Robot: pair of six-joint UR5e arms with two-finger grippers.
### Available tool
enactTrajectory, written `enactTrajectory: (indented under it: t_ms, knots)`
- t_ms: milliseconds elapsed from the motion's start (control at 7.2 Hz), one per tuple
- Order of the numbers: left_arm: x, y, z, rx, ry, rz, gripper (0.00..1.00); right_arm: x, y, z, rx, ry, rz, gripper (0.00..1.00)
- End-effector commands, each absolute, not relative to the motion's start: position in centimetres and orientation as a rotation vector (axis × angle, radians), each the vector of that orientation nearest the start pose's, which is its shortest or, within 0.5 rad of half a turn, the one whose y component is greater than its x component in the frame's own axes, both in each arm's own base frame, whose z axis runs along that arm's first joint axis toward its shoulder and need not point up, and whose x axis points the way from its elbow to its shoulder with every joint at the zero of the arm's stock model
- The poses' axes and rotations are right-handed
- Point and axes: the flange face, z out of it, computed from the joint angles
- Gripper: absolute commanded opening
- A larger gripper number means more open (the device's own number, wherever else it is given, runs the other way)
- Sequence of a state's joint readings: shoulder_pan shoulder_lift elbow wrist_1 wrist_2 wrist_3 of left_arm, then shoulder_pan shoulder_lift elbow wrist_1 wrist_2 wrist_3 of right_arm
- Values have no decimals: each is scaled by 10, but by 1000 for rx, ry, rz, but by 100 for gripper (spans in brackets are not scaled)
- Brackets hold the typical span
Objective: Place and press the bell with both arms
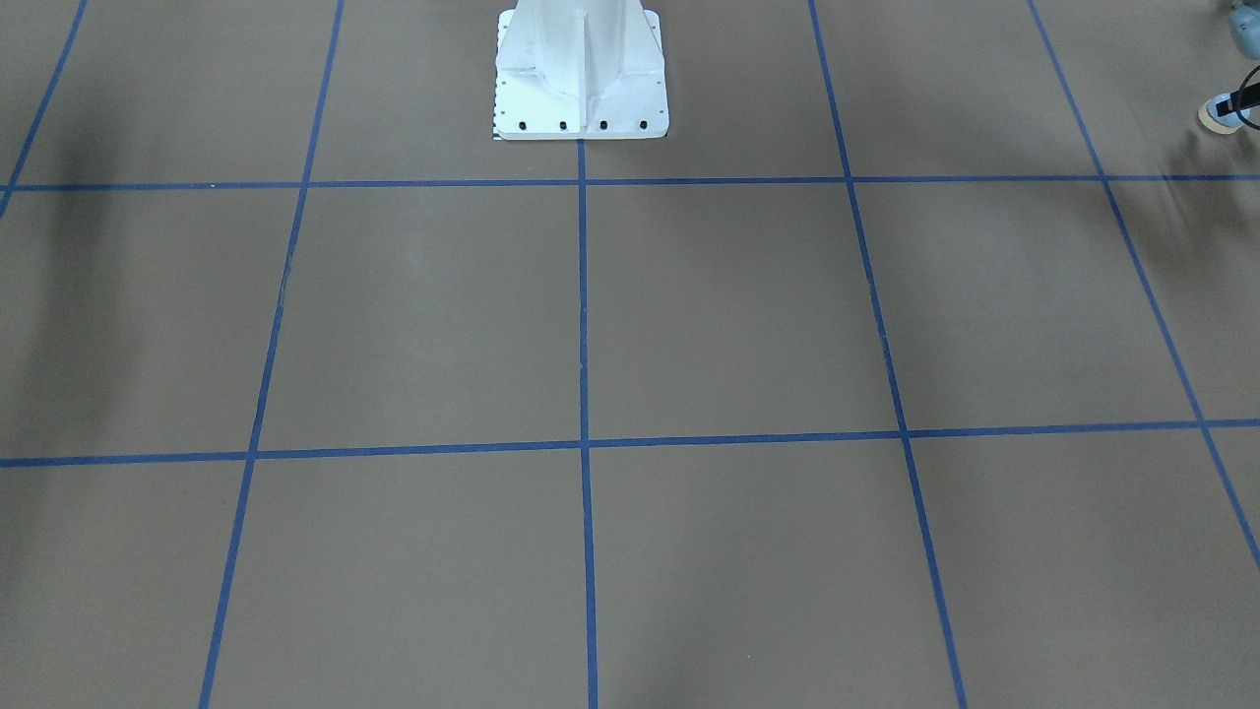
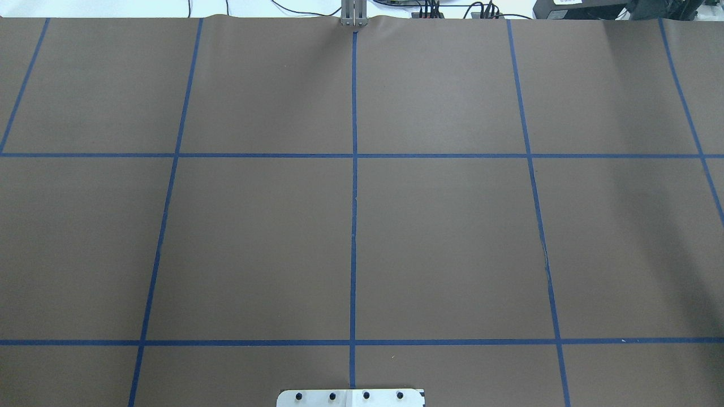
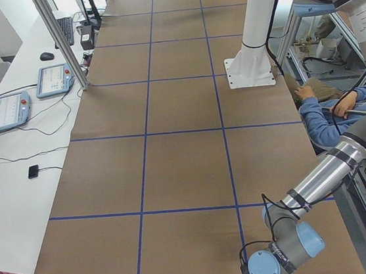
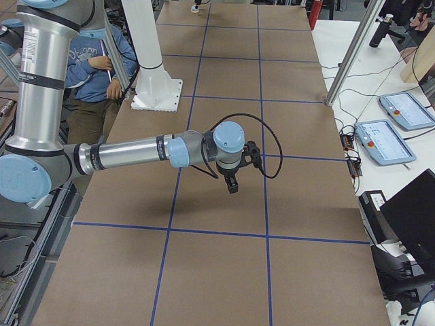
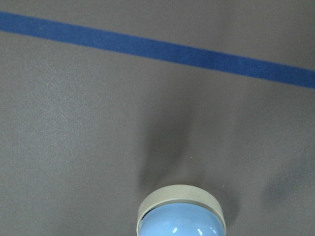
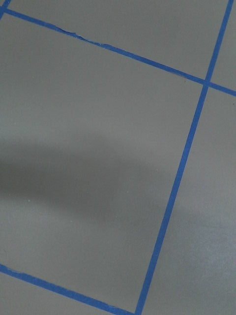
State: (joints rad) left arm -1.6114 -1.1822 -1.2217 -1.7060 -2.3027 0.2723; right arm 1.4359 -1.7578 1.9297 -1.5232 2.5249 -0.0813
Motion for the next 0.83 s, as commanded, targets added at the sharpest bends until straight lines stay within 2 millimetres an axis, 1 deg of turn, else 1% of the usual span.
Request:
enactTrajectory:
  t_ms: [0,139,278,417,694]
  knots:
    - [-72,-169,936,-451,803,5,99,-6,-420,548,176,-958,-306,100]
    - [-68,-176,935,-445,804,56,99,-6,-420,548,176,-958,-309,100]
    - [-54,-197,929,-464,801,128,99,-7,-420,548,175,-958,-310,100]
    - [-47,-214,927,-496,796,152,99,-7,-420,548,177,-958,-311,100]
    - [-48,-202,932,-516,810,199,99,-7,-420,547,177,-958,-311,100]
